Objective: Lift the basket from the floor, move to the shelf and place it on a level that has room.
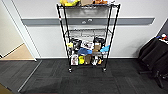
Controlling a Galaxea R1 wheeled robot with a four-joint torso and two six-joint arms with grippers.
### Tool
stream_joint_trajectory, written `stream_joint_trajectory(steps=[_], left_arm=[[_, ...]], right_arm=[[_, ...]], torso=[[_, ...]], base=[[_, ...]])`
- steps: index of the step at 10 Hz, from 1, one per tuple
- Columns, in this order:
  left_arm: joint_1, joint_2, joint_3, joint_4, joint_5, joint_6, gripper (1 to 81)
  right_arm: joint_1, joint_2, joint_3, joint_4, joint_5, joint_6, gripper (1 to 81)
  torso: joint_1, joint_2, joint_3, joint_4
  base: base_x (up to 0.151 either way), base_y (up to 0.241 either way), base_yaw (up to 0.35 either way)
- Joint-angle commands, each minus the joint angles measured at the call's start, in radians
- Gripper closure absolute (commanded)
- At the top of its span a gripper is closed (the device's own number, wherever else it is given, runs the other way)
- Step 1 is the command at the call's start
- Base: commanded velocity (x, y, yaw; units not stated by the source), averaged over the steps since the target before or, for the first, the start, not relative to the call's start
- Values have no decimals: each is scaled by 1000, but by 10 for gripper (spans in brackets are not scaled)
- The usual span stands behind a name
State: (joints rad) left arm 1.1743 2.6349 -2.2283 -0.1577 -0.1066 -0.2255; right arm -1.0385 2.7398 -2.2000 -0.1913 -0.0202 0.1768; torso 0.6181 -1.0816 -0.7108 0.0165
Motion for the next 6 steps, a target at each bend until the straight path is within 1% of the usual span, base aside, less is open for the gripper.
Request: stream_joint_trajectory(steps=[1, 2, 3, 4, 5, 6], left_arm=[[-64, -13, -14, -8, 45, 0, 10], [-64, -9, -24, -8, 45, 0, 10], [-64, -1, -36, -17, 45, -1, 10], [-69, 8, -59, -49, 48, -1, 10], [-72, 24, -94, -71, 48, -1, 10], [-72, 39, -117, -79, 48, -1, 10]], right_arm=[[90, -15, 20, 12, -38, 1, 10], [96, -15, 20, 12, -38, 1, 10], [108, -15, 19, 12, -38, 3, 10], [129, -13, 20, 12, -62, 4, 10], [146, -7, 19, 12, -89, 3, 10], [152, -4, 17, 12, -92, 4, 10]], torso=[[62, -96, -90, 22], [84, -131, -122, 29], [106, -165, -61, 11], [124, -192, -87, 15], [140, -215, -94, 17], [156, -243, -103, 17]], base=[[0, 0, 0], [0, 0, 0], [0, 0, 0], [0, 0, 0], [0, 0, 0], [0, 0, 0]])
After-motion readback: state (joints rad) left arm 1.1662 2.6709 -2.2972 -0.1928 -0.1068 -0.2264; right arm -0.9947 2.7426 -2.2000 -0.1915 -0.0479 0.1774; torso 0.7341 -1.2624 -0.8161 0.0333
